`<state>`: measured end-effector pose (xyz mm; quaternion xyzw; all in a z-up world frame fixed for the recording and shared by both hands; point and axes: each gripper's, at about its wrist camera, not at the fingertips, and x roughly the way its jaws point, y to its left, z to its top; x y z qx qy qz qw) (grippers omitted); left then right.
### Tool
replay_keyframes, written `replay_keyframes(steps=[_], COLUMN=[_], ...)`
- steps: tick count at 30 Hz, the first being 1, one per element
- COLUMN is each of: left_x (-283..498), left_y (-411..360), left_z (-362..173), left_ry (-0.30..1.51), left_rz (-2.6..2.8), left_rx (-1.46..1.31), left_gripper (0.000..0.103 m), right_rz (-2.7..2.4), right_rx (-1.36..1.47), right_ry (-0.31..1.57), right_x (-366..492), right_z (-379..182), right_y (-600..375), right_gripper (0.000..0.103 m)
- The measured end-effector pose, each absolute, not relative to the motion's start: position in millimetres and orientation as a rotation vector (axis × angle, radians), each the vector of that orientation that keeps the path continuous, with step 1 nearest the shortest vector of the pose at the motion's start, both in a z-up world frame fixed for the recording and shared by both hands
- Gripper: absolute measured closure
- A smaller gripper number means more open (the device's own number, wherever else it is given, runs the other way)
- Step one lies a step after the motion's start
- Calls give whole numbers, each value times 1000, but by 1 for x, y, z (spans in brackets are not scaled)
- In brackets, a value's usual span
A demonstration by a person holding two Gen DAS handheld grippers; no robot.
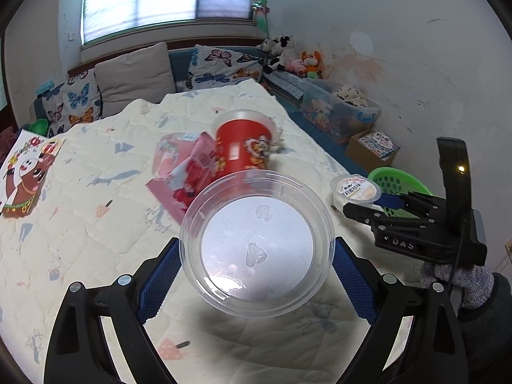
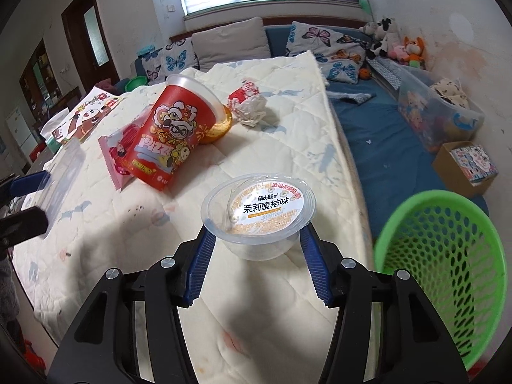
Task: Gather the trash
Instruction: 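Carry lid and jelly cup over the green basket and release the cup from the right gripper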
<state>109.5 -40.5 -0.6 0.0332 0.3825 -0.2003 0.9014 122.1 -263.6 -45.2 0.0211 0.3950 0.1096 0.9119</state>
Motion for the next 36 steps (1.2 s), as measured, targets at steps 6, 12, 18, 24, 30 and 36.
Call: replay_keyframes(steps=[6, 12, 18, 24, 30, 36], left_x=[109, 108, 108, 104, 106, 113], left_y=[-65, -102, -139, -179, -212, -238], left_z=[4, 4, 6, 11, 10, 3], left_ry=[786, 794, 798, 787, 796, 816], left_rz=[-461, -523, -574, -626, -666, -683], left_rx=[84, 110, 138, 186, 223, 258], left_gripper=[14, 14, 14, 14, 14, 14], right_rz=[179, 98, -7, -92, -149, -169], right_rx=[73, 102, 147, 184, 218, 256], right_ry=[790, 788, 797, 825, 846, 838], right_x=[96, 73, 52, 37, 29, 19], right_z=[-39, -40, -50, -64, -76, -78], right_y=[-290, -328, -379, -424, -457, -472], right_gripper=[48, 48, 47, 47, 47, 45])
